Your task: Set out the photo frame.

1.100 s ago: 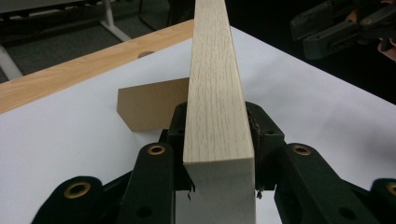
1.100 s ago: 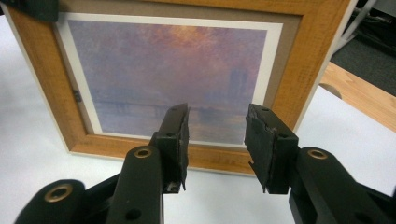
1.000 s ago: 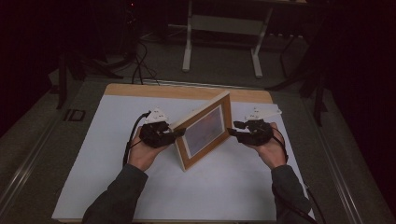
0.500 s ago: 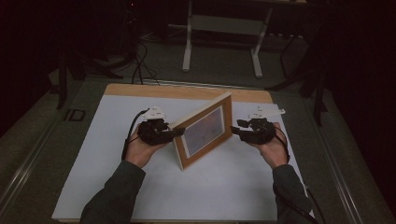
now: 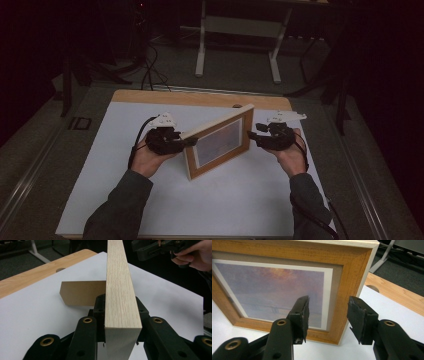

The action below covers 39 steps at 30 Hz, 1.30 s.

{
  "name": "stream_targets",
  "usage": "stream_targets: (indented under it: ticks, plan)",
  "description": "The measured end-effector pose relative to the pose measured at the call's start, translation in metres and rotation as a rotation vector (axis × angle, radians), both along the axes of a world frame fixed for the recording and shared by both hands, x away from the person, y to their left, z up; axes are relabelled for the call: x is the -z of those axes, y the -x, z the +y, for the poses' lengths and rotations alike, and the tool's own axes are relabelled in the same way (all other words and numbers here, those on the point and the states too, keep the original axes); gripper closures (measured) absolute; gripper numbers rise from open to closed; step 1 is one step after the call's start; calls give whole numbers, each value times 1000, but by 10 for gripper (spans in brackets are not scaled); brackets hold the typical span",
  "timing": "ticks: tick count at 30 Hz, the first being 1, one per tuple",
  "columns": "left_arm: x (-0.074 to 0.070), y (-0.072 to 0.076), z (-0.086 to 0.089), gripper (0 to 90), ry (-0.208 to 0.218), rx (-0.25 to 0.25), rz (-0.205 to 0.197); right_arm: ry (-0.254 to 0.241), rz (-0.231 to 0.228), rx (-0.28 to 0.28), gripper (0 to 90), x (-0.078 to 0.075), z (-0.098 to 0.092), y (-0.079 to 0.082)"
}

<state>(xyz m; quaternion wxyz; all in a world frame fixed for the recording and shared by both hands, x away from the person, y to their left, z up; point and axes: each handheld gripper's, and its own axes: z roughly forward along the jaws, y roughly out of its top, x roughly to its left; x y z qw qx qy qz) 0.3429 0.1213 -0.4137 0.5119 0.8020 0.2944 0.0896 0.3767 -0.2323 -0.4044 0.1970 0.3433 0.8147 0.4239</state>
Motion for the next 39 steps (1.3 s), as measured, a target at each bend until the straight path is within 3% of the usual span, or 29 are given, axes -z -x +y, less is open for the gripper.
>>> stream_targets:
  ticks: [14,19,27,39]
  plan:
    - [-1,-4,2,735,-7,24,-5,-40,-12,49,452,2,-4,-16]
    - [-2,-6,1,748,-24,29,-16,-35,-40,26,384,0,0,-22]
    - [0,-10,3,749,-4,66,-20,-31,-46,-30,283,-2,3,-31]
    - [1,-13,4,749,-2,153,-41,-46,-20,-129,277,4,0,-36]
